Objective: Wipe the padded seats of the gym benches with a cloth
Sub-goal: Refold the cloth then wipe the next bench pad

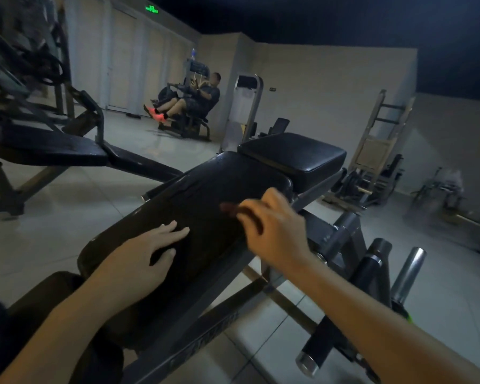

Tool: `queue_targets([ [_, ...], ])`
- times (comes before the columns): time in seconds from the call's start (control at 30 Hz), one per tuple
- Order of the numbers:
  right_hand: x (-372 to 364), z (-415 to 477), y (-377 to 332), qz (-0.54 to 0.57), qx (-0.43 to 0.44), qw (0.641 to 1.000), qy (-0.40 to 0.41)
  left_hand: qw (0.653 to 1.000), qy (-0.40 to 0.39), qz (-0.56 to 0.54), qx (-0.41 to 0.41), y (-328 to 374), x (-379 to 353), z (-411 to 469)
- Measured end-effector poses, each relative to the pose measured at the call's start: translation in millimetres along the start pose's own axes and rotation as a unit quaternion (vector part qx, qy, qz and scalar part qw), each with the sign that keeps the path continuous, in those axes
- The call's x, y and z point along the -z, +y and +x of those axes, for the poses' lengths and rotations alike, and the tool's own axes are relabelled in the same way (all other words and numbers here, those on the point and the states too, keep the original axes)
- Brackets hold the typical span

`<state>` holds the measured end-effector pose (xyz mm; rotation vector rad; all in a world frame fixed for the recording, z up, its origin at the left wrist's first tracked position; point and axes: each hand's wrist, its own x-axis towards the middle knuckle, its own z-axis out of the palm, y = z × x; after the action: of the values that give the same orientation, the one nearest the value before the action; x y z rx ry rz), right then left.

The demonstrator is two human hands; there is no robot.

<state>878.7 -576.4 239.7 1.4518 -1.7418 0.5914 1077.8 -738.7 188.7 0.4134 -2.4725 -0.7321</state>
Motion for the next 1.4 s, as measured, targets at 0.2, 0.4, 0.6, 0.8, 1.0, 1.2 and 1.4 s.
queue_targets([
  [0.2, 7, 39, 60, -0.047, -0.159, 0.984, 0.065, 1.0, 0.008, 0.006, 0.004, 0, -2, 0],
  [0.4, -4, 41, 58, 0.045, -0.327, 0.93, 0.163, 0.999, -0.021, 0.02, 0.02, 4, 3, 1],
  [0.6, -38, -36, -26, 0.144, -0.158, 0.966, 0.148, 0.998, -0.024, 0.044, 0.034, 11, 5, 2],
  [0.8, -37, -33, -22, 0.116, -0.106, 0.978, 0.14, 0.997, -0.052, 0.044, 0.033, 11, 10, 1],
  [1.0, -7, 35, 37, 0.032, -0.289, 0.947, 0.137, 0.997, -0.057, 0.041, 0.04, 10, 11, 2],
  [1.2, -14, 8, -14, 0.028, -0.174, 0.982, 0.067, 0.997, -0.045, 0.05, 0.049, 15, 13, 6],
  [1.4, -9, -15, -70, 0.114, -0.122, 0.982, -0.092, 0.997, -0.033, 0.031, 0.058, 27, 12, 6],
])
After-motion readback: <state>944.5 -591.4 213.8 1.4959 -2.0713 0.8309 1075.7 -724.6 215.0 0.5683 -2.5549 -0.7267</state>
